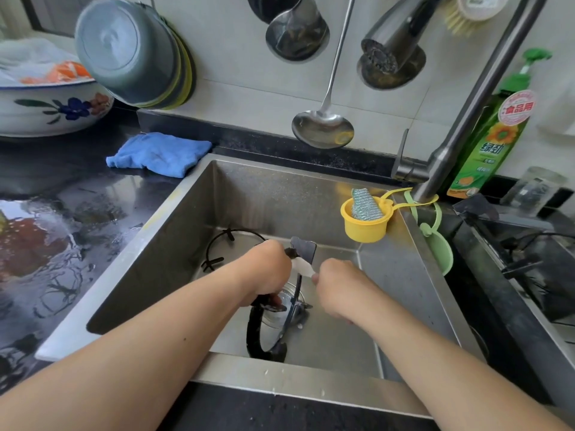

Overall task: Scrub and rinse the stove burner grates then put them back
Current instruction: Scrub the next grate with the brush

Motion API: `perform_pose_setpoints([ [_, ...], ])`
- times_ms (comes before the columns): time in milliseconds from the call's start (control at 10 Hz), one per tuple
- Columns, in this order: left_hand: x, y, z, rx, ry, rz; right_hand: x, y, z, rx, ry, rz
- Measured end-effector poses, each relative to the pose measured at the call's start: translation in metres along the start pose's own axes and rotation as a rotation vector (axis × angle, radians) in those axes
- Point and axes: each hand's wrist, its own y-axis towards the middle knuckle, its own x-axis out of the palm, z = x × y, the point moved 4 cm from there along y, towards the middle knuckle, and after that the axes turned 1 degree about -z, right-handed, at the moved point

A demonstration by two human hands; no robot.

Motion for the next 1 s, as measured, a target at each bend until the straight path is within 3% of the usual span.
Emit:
perform_pose_setpoints([
  [100, -0.002, -0.001, 0.003, -0.056, -0.247, 0.02, 0.0, -0.004, 0.005, 0.009, 0.066, -0.071],
  [300, 0.005, -0.005, -0.001, 0.056, 0.24, 0.024, 0.01, 0.0, 0.012, 0.1, 0.338, -0.171],
  [400, -0.006, 0.002, -0.006, -0.078, -0.446, 0.013, 0.002, 0.004, 0.018, 0.093, 0.298, 0.015],
  [500, -0.018, -0.006, -0.002, -0.064, -0.613, 0.247, -0.001, 0.009, 0.015, 0.004, 0.257, 0.151],
  [600, -0.011, -0.011, 0.011, 0.042, -0.495, 0.199, -0.009, 0.013, 0.004, -0.091, 0.205, 0.296],
  [700, -0.001, -0.014, 0.022, 0.098, -0.455, 0.165, -0.017, 0.012, 0.004, -0.067, 0.175, 0.398],
  [900, -0.012, -0.011, 0.007, 0.0, -0.67, 0.223, 0.0, 0.0, 0.009, -0.073, 0.069, 0.235],
  [1000, -0.022, -0.013, 0.003, -0.018, -0.734, 0.231, -0.011, 0.0, 0.025, -0.096, 0.196, 0.246],
])
